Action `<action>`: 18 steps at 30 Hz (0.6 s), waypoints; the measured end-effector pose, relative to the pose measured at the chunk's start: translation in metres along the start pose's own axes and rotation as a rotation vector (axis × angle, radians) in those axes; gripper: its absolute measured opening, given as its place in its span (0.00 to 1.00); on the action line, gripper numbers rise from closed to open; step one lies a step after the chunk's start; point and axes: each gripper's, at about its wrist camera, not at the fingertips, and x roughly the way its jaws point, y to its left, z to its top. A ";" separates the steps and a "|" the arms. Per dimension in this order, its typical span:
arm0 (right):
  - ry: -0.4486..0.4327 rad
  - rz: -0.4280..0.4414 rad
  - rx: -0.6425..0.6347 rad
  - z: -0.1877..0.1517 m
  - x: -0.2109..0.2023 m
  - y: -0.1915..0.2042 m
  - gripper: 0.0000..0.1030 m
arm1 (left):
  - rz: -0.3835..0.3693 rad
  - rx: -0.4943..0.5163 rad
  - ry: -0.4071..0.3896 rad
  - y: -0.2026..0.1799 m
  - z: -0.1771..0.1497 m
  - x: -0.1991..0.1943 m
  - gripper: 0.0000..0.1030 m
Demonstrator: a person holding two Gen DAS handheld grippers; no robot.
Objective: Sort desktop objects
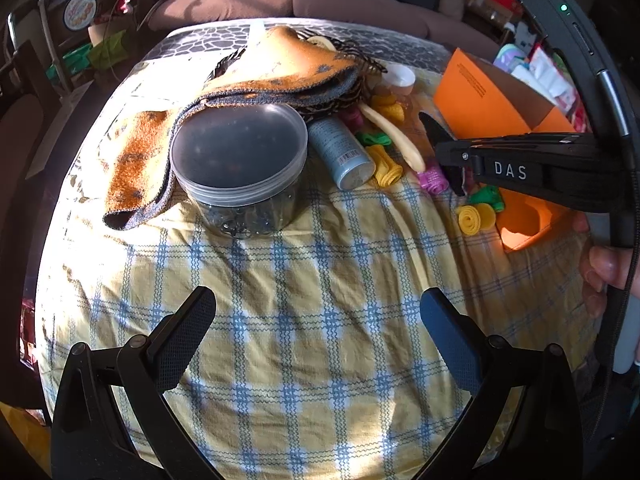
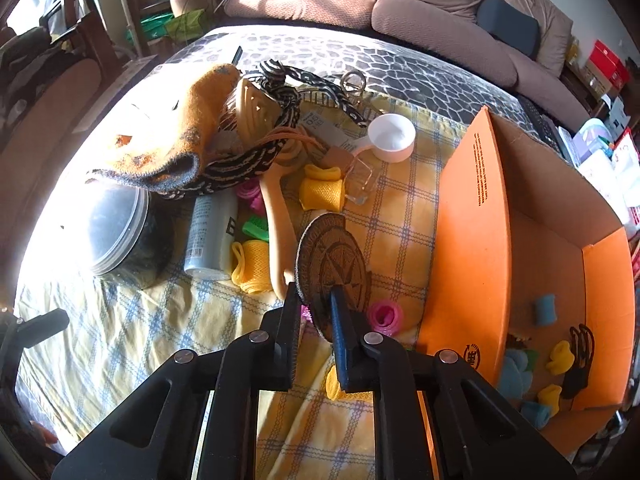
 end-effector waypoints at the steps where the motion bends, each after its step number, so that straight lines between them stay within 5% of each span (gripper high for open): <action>1: -0.007 0.003 0.004 0.001 -0.004 -0.002 0.08 | -0.001 0.002 0.001 -0.002 0.000 0.000 0.99; 18: -0.111 0.069 0.098 0.003 -0.076 -0.049 0.03 | -0.040 0.077 -0.001 -0.050 0.011 0.001 0.99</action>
